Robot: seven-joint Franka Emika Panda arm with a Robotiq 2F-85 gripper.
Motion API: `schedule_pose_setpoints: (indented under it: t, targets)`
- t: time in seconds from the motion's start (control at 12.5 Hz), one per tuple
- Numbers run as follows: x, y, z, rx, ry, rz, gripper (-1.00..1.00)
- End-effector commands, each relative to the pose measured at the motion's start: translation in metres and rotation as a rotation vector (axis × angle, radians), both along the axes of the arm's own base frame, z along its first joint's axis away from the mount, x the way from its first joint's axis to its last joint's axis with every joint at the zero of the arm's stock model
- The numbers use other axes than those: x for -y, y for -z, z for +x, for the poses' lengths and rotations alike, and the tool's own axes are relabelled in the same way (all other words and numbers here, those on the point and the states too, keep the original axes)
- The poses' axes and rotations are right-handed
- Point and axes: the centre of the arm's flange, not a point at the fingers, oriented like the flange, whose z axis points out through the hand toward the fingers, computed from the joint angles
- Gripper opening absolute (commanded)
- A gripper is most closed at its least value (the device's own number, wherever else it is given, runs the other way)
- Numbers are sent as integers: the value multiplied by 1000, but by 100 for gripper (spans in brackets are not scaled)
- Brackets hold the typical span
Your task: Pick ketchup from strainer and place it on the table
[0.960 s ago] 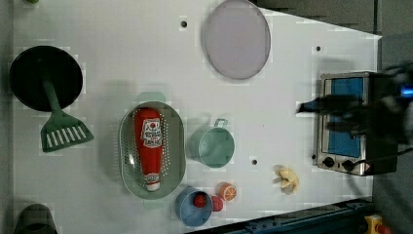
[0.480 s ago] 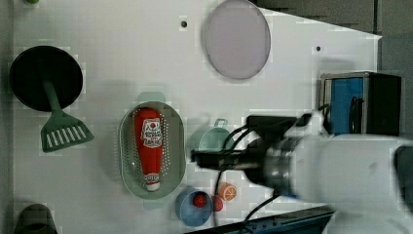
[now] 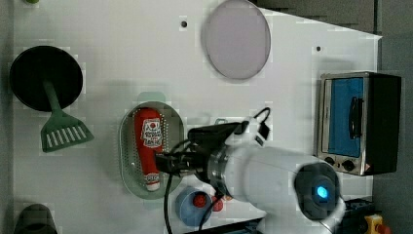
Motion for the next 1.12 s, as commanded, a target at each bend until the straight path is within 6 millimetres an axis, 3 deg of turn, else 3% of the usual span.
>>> schedule_pose_setpoints:
  t: [0.08, 0.56, 0.88, 0.96, 1.12]
  targets:
    - [22, 55, 21, -22, 124, 21, 100]
    - [14, 141, 17, -31, 129, 50, 100]
    - [11, 179, 16, -50, 176, 66, 100]
    - [11, 185, 16, -53, 176, 66, 91]
    - [10, 186, 20, -46, 180, 73, 42]
